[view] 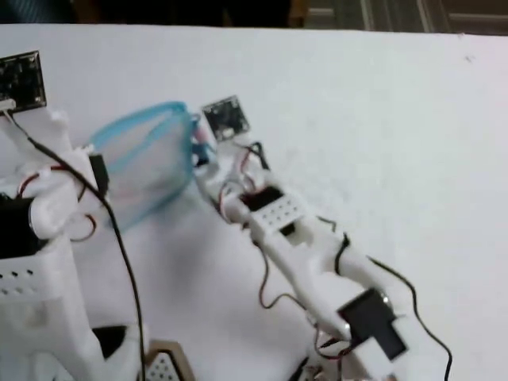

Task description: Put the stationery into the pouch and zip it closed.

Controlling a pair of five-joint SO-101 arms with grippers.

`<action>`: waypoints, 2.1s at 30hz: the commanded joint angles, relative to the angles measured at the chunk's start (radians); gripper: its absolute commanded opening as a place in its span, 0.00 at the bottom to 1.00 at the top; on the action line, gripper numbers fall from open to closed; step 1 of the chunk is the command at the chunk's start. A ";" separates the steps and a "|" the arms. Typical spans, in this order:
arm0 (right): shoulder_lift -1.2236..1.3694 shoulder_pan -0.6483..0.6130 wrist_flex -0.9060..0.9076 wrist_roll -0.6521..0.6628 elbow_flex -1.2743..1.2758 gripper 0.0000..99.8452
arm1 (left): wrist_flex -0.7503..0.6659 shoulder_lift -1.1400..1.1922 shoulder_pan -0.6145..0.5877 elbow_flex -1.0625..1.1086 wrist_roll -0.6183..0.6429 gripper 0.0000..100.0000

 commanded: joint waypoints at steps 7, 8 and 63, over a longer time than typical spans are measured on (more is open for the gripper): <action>0.168 0.050 -0.028 -0.008 -0.209 0.29 | -0.006 0.021 -0.005 0.011 -0.005 0.02; 0.176 0.048 -0.028 -0.008 -0.224 0.24 | -0.006 0.021 -0.005 0.011 -0.005 0.02; -0.634 0.252 0.033 0.049 -0.276 0.02 | 0.003 0.019 -0.005 -0.037 -0.003 0.02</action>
